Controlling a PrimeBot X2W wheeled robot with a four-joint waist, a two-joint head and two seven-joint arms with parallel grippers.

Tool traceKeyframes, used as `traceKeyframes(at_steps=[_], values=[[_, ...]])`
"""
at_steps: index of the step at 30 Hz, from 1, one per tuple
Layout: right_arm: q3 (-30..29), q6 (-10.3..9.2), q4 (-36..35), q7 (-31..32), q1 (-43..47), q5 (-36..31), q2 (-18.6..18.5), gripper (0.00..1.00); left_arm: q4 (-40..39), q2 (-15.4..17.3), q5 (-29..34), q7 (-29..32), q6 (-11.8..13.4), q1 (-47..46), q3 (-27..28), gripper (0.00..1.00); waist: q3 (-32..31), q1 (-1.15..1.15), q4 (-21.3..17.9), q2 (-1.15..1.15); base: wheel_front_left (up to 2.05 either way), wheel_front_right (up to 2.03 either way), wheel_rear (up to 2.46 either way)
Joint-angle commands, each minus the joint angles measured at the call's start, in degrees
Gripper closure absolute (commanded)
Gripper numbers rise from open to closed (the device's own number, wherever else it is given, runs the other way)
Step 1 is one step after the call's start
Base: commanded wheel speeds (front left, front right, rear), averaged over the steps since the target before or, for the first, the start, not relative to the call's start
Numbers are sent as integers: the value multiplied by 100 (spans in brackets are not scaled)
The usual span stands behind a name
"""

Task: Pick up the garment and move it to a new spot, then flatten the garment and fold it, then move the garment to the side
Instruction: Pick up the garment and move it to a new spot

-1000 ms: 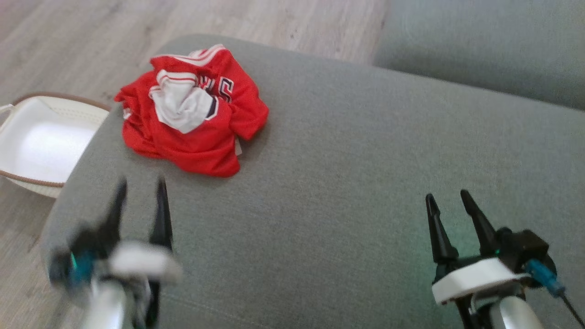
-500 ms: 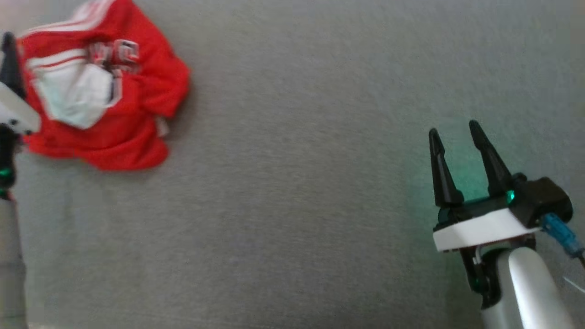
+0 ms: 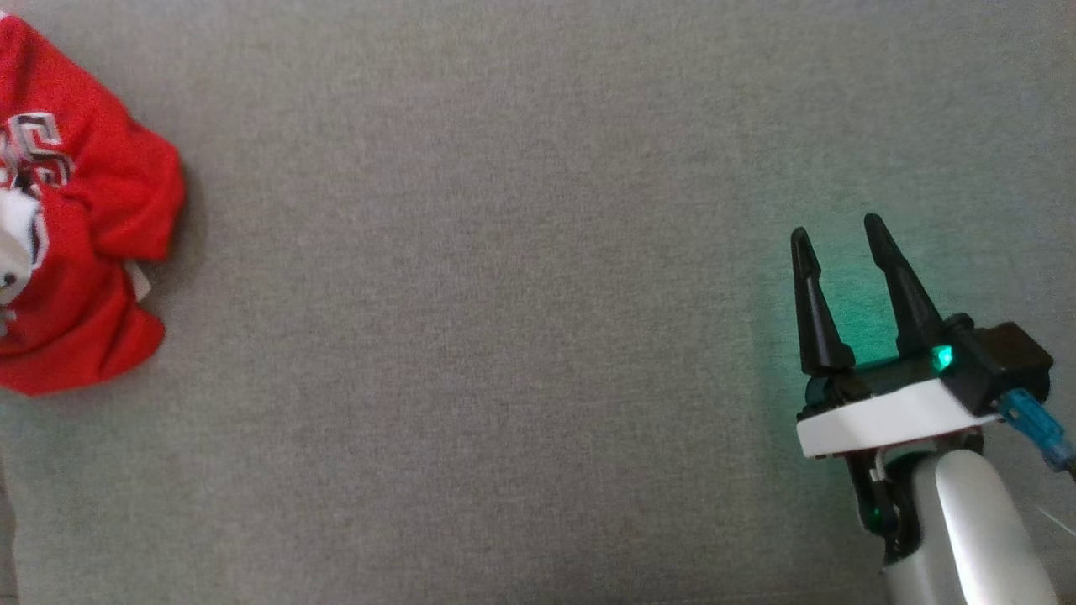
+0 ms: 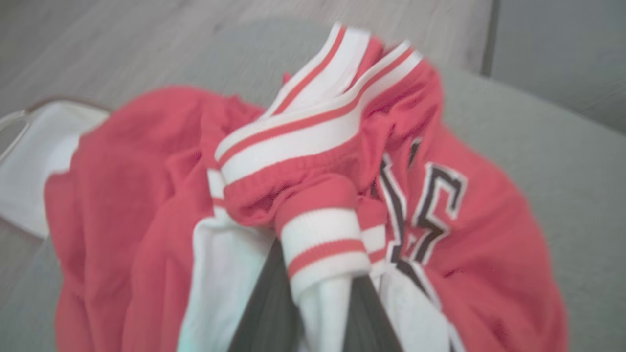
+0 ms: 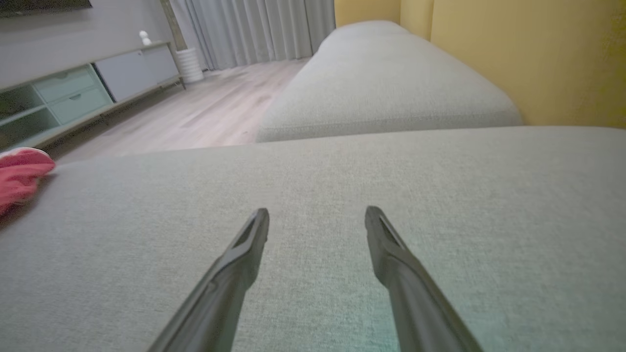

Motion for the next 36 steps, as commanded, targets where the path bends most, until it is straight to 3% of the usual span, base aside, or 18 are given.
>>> traceKeyframes(at_steps=[1,9,14,15,20,24,30,36], values=[[133,-4,-133,-73,-34,71,-26,0,-322,361,-34,-107,-54,-122,170,100,-335,0,32,0,0,0,0],[130,-4,265,-254,293,392,-26,0,-1217,184,-44,-822,-669,-927,-313,100,-1641,0,46,0,0,0,0],[146,-4,378,-249,563,500,-26,0,-1683,-356,-200,-890,-930,-1532,-876,100,-2238,0,-69,0,0,0,0],[174,-4,361,-221,619,504,-26,0,-1811,-647,-336,-893,-1006,-1687,-1102,100,-2388,0,-167,0,0,0,0],[198,-4,221,-134,655,478,-26,0,-2047,-1353,-655,-938,-1119,-1834,-1625,100,-2426,0,-472,0,0,0,0],[226,-4,158,-93,624,498,-26,0,-1994,-1697,-716,-1075,-1178,-1644,-2077,100,-2331,0,-766,0,0,0,0],[288,-4,129,-105,539,545,-26,0,-1601,-1876,-545,-1561,-1212,-1132,-2644,100,-2117,0,-1121,0,0,0,0],[368,-4,181,-165,390,585,-26,0,-643,-1921,115,-2707,-1134,-451,-3178,100,-1871,0,-1456,0,0,0,0]])
